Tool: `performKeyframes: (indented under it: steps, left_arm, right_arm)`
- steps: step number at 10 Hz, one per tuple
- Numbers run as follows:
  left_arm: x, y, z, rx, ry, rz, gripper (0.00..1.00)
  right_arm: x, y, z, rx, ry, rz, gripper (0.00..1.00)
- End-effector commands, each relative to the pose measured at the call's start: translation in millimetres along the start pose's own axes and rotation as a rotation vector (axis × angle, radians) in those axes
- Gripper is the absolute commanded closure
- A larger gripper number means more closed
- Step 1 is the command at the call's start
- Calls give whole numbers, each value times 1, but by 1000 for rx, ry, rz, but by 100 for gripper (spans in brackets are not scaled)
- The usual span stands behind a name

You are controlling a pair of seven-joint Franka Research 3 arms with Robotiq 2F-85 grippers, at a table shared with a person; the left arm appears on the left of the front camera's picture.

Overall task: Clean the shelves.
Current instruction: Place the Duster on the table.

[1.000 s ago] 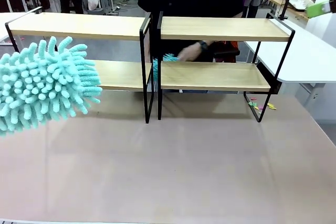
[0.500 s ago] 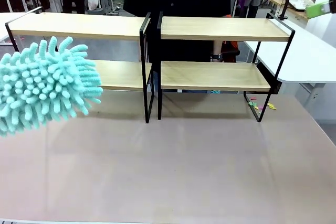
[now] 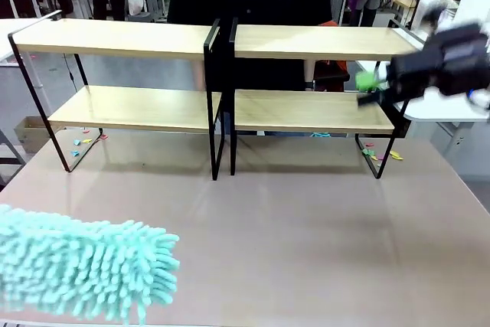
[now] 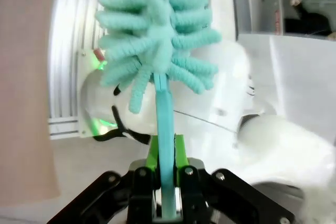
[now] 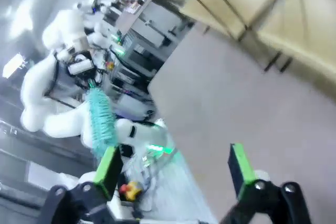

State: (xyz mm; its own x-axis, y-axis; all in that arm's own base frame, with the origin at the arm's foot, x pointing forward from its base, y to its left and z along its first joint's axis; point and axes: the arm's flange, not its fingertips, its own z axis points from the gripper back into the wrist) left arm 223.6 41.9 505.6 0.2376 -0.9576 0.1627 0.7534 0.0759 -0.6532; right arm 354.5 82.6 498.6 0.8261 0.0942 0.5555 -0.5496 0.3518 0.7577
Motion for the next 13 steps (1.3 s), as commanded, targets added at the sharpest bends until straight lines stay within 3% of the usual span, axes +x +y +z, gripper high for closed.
performKeyframes:
  steps: [1, 2, 3, 4, 5, 6, 7, 8, 11, 13]
  left_arm:
    - [5, 47, 12, -79, -112, 28, 87]
    - [15, 70, 15, -43, -210, 109, 87]
    - [26, 93, 17, -17, -268, 149, 87]
    - [32, 113, 9, -2, -284, 199, 87]
    - [38, 128, 6, -90, -295, 431, 87]
    - [16, 110, 8, -30, -247, 180, 87]
    - [16, 110, 8, -30, -247, 180, 87]
    - [26, 133, 3, -40, -270, 290, 87]
    - [30, 160, -11, -88, -63, 128, 87]
    - [43, 167, -11, -61, -48, 134, 87]
  right_arm:
    - [-42, -6, 45, 22, 109, -264, 0]
    - [-63, 2, 79, 29, 250, -252, 0]
    - [-82, 13, 108, 162, 306, -220, 0]
    - [-88, 15, 120, 176, 287, -212, 0]
    - [-72, -20, 68, 77, 222, -280, 0]
    - [-72, -20, 68, 77, 222, -280, 0]
    - [-72, -20, 68, 77, 222, -280, 0]
    - [-72, -20, 68, 77, 222, -280, 0]
    - [-72, -20, 68, 77, 222, -280, 0]
    - [-72, -20, 68, 77, 222, -280, 0]
